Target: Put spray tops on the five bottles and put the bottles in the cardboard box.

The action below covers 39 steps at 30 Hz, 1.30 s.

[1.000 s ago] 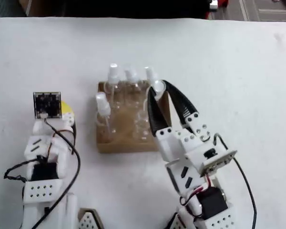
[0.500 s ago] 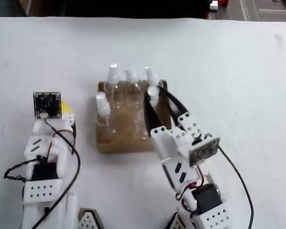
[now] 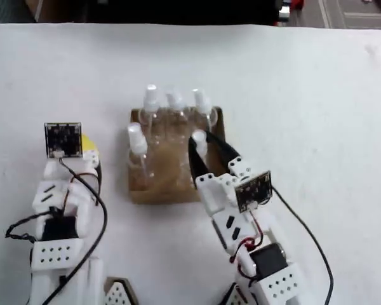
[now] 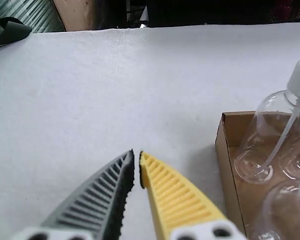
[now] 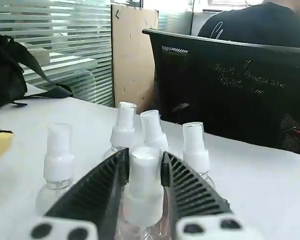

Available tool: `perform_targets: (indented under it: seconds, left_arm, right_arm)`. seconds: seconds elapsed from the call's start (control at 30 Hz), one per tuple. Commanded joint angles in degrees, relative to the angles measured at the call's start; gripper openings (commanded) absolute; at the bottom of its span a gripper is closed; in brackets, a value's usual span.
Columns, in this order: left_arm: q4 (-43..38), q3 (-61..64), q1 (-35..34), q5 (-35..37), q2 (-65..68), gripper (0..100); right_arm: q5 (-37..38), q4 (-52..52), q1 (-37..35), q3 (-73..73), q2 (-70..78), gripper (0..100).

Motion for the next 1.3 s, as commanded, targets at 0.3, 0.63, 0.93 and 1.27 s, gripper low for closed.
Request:
perform_targets:
  seconds: [0.3, 0.63, 0.93, 1.27]
  left_arm:
    - [-0.2, -1.1, 0.7, 0.4, -1.3, 2]
    - [-0.2, -1.1, 0.7, 0.4, -1.3, 2]
    - [-0.8, -1.1, 0.7, 0.4, -1.3, 2]
    - [-1.7, -1.0, 0.0, 0.4, -1.3, 2]
  right_arm:
    - [0.6, -2.6, -0.1, 0.5, -0.6, 18.2]
    - [0.5, -2.6, -3.1, 0.4, -0.9, 25.1]
    - [0.5, -2.5, -2.9, -4.0, -1.0, 25.1]
    - [-15.6, 9.1, 14.1, -16.8, -8.1, 21.7]
